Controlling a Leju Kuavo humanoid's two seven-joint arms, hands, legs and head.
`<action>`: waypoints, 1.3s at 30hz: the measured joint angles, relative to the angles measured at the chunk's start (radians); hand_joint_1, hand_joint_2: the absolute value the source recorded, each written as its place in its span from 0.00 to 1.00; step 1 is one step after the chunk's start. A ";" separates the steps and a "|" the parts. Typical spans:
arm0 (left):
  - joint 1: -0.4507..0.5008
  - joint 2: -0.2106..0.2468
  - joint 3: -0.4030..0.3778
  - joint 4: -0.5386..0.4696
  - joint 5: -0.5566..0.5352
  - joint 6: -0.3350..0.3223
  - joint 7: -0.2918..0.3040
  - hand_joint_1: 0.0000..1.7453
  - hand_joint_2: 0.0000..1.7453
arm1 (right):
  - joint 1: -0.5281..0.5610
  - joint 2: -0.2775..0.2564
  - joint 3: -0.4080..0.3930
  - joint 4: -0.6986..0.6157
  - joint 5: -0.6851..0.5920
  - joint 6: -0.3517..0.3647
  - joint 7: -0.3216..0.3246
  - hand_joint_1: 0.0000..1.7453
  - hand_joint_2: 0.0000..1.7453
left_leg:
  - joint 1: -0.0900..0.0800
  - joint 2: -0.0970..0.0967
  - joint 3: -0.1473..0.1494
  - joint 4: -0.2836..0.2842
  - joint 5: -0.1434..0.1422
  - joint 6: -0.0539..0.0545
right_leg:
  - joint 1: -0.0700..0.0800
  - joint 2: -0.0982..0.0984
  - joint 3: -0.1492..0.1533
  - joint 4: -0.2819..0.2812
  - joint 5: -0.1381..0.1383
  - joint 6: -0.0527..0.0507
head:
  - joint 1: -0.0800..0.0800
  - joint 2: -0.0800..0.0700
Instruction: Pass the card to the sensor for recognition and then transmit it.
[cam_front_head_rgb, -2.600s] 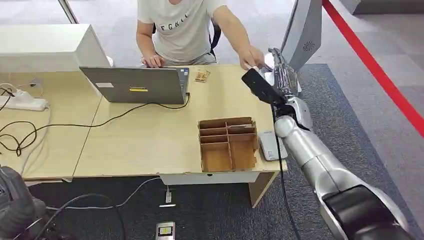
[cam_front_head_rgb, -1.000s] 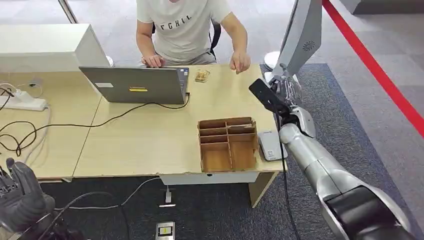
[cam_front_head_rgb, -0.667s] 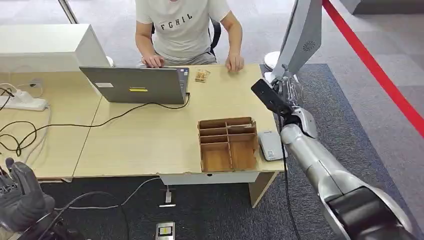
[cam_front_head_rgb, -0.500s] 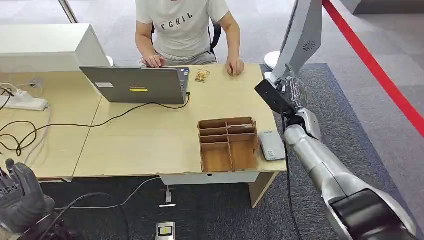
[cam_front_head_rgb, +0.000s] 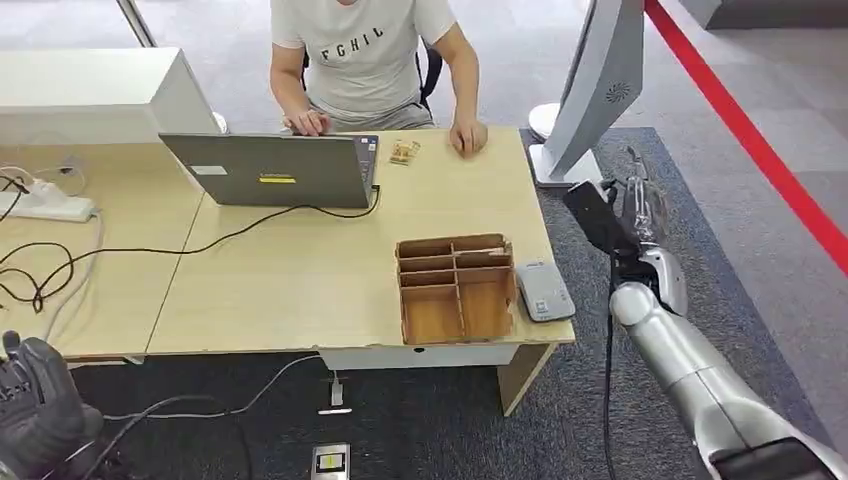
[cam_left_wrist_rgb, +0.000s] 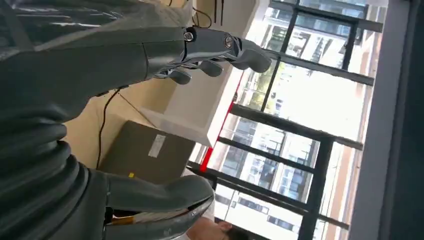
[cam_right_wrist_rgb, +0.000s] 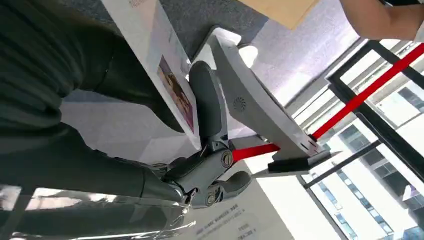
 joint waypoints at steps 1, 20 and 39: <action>0.005 0.000 0.003 -0.003 0.000 0.000 0.000 0.00 1.00 | 0.018 -0.008 -0.006 -0.019 -0.005 -0.009 0.000 1.00 1.00 | 0.000 0.000 0.000 0.000 0.000 0.000 | 0.000 0.000 0.000 0.000 0.000 0.000 | 0.000 0.000; 0.003 0.000 0.059 -0.116 -0.290 0.000 0.075 0.00 1.00 | 0.222 -0.050 -0.042 -0.176 -0.008 -0.004 -0.066 1.00 1.00 | 0.000 0.000 0.000 0.000 0.000 0.000 | 0.000 0.000 0.001 0.000 0.000 0.000 | 0.000 0.000; -0.152 0.119 0.050 -0.184 -0.385 0.000 0.268 0.00 1.00 | 0.265 0.004 -0.008 -0.116 0.068 0.020 -0.058 1.00 1.00 | 0.000 0.000 0.000 0.000 0.000 0.000 | 0.000 0.000 0.000 0.000 0.000 0.000 | 0.000 0.000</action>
